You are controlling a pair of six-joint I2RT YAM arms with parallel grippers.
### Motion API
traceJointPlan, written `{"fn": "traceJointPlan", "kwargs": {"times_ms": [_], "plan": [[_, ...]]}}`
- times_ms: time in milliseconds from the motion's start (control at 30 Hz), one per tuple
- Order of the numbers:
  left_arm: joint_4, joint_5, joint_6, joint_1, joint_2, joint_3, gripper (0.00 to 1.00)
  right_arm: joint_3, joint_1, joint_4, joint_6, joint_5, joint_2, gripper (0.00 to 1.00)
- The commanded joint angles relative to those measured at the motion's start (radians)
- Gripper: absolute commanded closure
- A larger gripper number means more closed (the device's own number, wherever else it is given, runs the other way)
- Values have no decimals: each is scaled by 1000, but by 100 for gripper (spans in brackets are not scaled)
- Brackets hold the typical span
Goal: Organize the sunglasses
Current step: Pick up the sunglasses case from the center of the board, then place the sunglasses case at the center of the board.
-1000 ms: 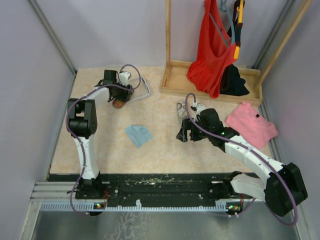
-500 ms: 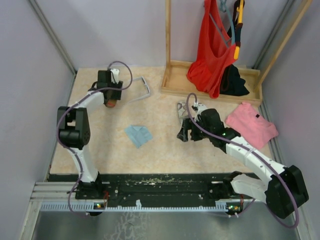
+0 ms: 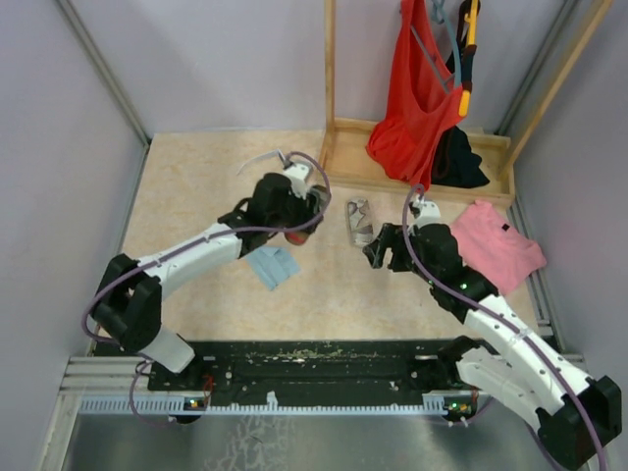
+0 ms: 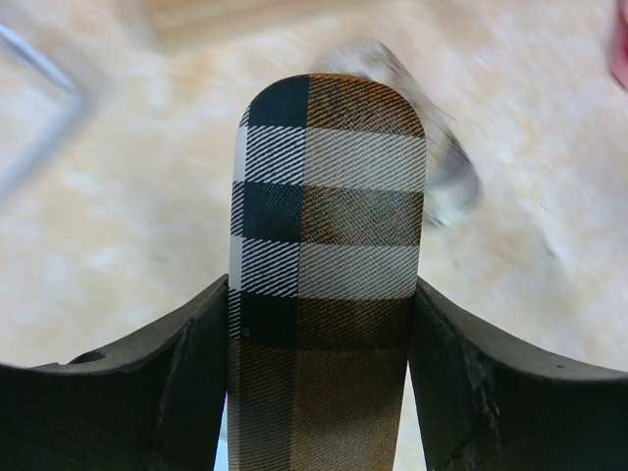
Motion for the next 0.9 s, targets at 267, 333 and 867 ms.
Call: {"fn": "traceJointPlan", "kwargs": {"times_ms": [267,333,867], "plan": [[-24,-141,-249,-366,143,-65,62,-83,-4,-16,123,247,-316,21],[-25,-150,-261,-389,164,-70,62,-80,-3,-36,122,254,-324,21],[-69,-179,-254,-432,257,-94,39,-68,-4,-70,105,222,-304,21]]}}
